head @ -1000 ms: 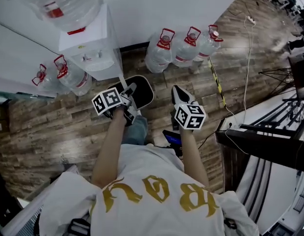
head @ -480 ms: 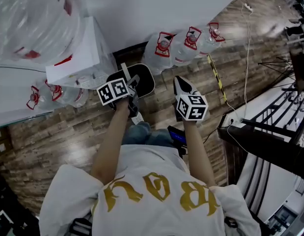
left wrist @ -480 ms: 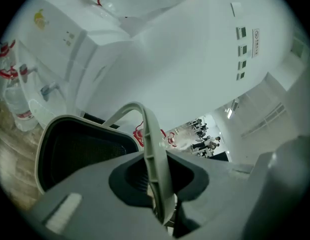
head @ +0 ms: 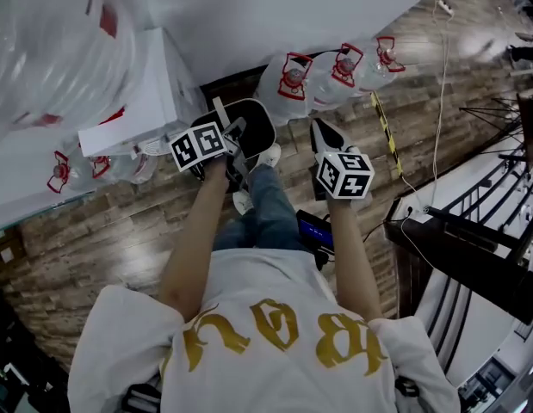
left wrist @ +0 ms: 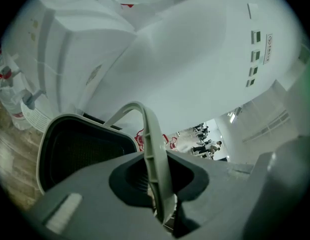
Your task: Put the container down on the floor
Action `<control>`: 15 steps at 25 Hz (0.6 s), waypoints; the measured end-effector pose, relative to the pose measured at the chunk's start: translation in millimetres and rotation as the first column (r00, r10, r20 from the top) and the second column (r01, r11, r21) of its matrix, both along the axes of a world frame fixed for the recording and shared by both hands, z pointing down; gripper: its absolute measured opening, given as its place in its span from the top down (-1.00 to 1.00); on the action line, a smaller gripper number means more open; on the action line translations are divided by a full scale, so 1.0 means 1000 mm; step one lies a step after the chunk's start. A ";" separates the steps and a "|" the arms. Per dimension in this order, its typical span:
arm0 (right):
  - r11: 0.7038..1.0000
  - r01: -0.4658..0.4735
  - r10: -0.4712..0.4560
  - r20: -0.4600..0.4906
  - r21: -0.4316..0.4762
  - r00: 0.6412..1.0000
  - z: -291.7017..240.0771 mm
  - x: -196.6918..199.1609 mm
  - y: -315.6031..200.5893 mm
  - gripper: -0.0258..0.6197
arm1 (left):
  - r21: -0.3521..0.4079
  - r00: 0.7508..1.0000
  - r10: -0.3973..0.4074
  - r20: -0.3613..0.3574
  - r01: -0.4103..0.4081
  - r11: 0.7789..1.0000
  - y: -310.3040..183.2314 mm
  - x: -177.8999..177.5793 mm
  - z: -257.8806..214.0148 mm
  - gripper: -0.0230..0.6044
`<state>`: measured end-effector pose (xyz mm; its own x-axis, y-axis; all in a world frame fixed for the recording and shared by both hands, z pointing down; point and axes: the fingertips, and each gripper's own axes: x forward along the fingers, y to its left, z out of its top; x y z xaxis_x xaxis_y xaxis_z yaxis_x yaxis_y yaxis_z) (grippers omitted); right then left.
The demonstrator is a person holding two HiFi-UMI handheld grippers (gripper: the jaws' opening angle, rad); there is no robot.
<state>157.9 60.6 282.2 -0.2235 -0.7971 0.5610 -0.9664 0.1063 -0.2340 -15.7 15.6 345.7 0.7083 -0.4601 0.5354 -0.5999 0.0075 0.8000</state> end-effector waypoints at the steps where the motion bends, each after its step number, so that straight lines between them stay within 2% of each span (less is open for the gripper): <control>1: 1.000 0.009 -0.009 0.003 -0.002 1.000 0.002 -0.002 -0.005 0.83 | -0.007 1.000 -0.005 -0.001 0.005 1.000 -0.003 0.002 0.002 0.75; 6: 0.998 0.051 -0.050 0.013 -0.027 0.999 0.017 -0.004 -0.028 0.83 | -0.033 0.999 -0.036 0.007 0.036 0.999 -0.018 0.013 0.019 0.75; 15: 0.990 0.107 -0.106 0.014 -0.096 0.994 0.054 0.001 -0.051 0.83 | -0.072 0.998 -0.029 0.064 0.033 0.997 -0.037 0.022 0.066 0.77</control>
<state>158.4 9.8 336.2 -0.3101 -0.7109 0.6313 -0.9484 0.1854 -0.2571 5.8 -21.2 411.2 0.6583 -0.4391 0.6114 -0.6475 0.0839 0.7575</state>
